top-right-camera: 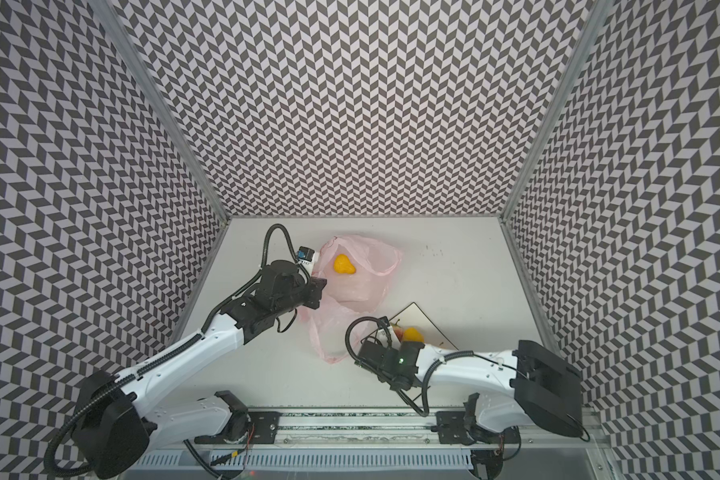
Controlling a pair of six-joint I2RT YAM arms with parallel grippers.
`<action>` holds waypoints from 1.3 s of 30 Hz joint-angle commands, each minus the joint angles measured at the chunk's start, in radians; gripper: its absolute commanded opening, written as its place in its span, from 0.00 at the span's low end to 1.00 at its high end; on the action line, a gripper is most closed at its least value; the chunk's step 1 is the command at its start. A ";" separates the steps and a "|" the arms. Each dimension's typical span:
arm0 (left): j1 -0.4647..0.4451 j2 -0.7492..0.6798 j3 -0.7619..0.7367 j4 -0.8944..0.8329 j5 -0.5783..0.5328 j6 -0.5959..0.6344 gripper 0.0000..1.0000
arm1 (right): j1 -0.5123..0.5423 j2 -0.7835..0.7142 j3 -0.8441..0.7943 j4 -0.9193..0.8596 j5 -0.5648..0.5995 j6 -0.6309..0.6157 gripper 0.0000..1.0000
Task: Take the fake fruits out of the plastic bag
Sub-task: 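Lower the small red apple onto the tray and open the right gripper, then move the open right gripper back into the pink bag's mouth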
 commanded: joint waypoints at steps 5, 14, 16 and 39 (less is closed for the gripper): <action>-0.008 -0.016 0.039 0.022 -0.010 0.002 0.00 | 0.002 -0.153 0.009 -0.011 0.036 -0.002 0.81; -0.009 -0.012 0.054 0.013 -0.005 0.013 0.00 | 0.002 -0.373 0.050 0.069 -0.010 -0.239 0.80; -0.009 -0.012 0.054 0.013 -0.002 0.012 0.00 | 0.002 -0.431 0.032 0.174 -0.014 -0.295 0.77; -0.019 -0.010 0.070 -0.016 0.007 0.020 0.00 | -0.319 0.272 0.328 0.828 -0.146 -0.160 0.56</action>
